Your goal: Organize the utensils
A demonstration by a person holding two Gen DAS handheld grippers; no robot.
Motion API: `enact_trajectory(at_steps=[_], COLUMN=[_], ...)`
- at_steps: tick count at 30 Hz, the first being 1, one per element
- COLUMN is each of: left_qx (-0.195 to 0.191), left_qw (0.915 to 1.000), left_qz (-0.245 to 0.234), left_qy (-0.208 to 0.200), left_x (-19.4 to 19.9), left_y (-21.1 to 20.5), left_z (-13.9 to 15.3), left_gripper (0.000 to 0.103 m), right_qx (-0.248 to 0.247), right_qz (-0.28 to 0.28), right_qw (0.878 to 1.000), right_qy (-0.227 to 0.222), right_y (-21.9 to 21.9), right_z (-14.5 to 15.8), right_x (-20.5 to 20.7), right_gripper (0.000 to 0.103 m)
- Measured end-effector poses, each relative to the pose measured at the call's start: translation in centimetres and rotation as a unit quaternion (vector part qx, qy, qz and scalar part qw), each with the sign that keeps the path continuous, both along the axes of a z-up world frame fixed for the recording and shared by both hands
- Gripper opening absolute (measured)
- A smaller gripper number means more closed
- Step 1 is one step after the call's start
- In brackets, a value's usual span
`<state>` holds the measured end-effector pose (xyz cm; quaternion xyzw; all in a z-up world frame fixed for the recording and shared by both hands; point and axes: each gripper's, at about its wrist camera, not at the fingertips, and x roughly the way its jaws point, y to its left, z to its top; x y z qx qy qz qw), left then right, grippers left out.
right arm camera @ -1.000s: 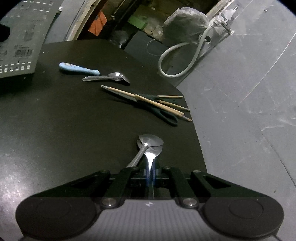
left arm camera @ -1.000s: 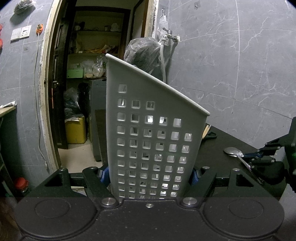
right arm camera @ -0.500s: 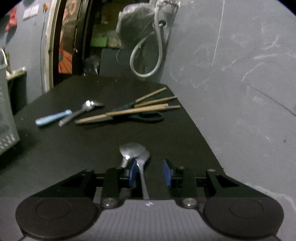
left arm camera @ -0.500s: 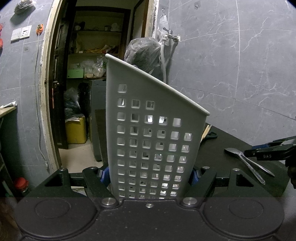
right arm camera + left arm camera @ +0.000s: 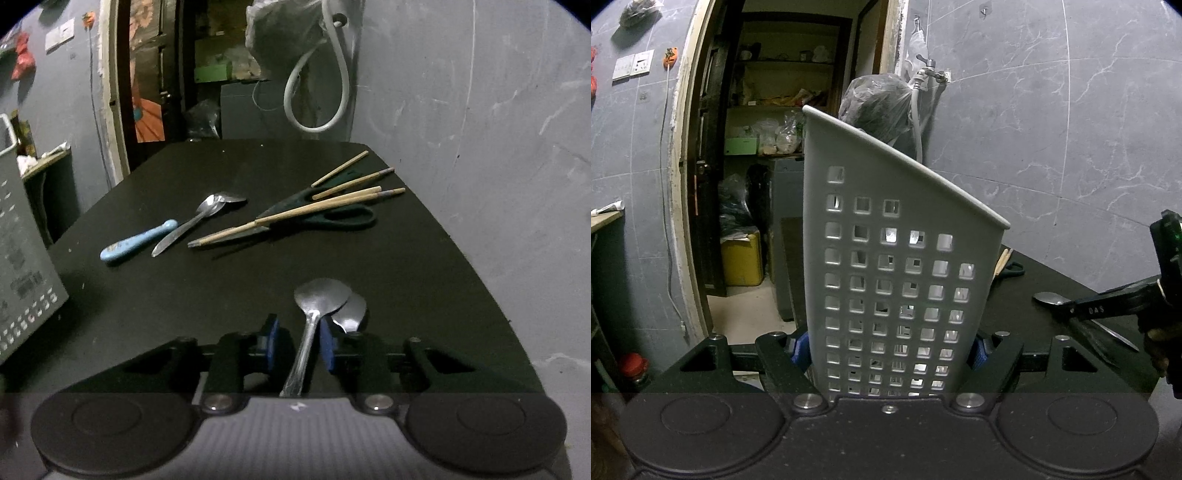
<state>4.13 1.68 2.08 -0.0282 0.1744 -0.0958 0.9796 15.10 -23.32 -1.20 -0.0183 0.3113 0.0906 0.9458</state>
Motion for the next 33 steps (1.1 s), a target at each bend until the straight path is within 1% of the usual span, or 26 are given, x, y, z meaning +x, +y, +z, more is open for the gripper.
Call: enact_trajectory(at_steps=[1, 2, 6, 8, 12, 15, 17, 22, 26, 28, 31, 33], left_qx=[0.0, 0.0, 0.001, 0.001, 0.001, 0.001, 0.001, 0.001, 0.001, 0.002, 0.002, 0.002], left_qw=[1.0, 1.0, 1.0, 1.0, 1.0, 1.0, 1.0, 1.0, 1.0, 1.0, 1.0, 1.0], left_qz=[0.0, 0.0, 0.0, 0.001, 0.001, 0.001, 0.001, 0.001, 0.001, 0.001, 0.001, 0.002], left_qy=[0.0, 0.0, 0.0, 0.0, 0.0, 0.0, 0.0, 0.0, 0.001, 0.001, 0.001, 0.001], left_x=[0.0, 0.0, 0.0, 0.0, 0.0, 0.0, 0.0, 0.1, 0.2, 0.1, 0.1, 0.1], left_y=[0.0, -0.1, 0.0, 0.0, 0.0, 0.0, -0.1, 0.0, -0.1, -0.1, -0.1, -0.1], left_z=[0.0, 0.0, 0.0, 0.0, 0.0, 0.0, 0.0, -0.1, -0.1, -0.1, -0.2, -0.1], left_gripper=[0.077, 0.077, 0.077, 0.077, 0.077, 0.077, 0.077, 0.077, 0.077, 0.077, 0.077, 0.077], right_qx=[0.0, 0.002, 0.007, 0.022, 0.046, 0.048, 0.066, 0.13, 0.173, 0.181, 0.177, 0.191], right_qz=[0.001, 0.001, 0.003, 0.01, 0.021, 0.024, 0.027, 0.042, 0.079, 0.1, 0.131, 0.147], right_qw=[1.0, 1.0, 1.0, 1.0, 0.998, 0.997, 0.995, 0.984, 0.971, 0.964, 0.956, 0.948], right_qy=[0.0, 0.0, -0.001, -0.008, -0.04, -0.057, -0.074, -0.118, -0.146, -0.164, -0.195, -0.209], right_y=[0.0, 0.0, -0.2, -0.2, -0.3, -0.1, -0.3, -1.0, -0.7, -0.3, 0.7, 1.3], right_z=[-0.1, -0.1, -0.2, -0.1, 0.3, 0.6, 0.9, 2.0, 3.6, 4.3, 5.6, 6.4], right_x=[0.3, 0.4, 0.7, 0.3, -0.9, -1.4, -1.8, -2.7, -3.4, -3.9, -4.7, -5.1], right_gripper=[0.011, 0.006, 0.005, 0.001, 0.002, 0.002, 0.002, 0.002, 0.002, 0.002, 0.002, 0.002])
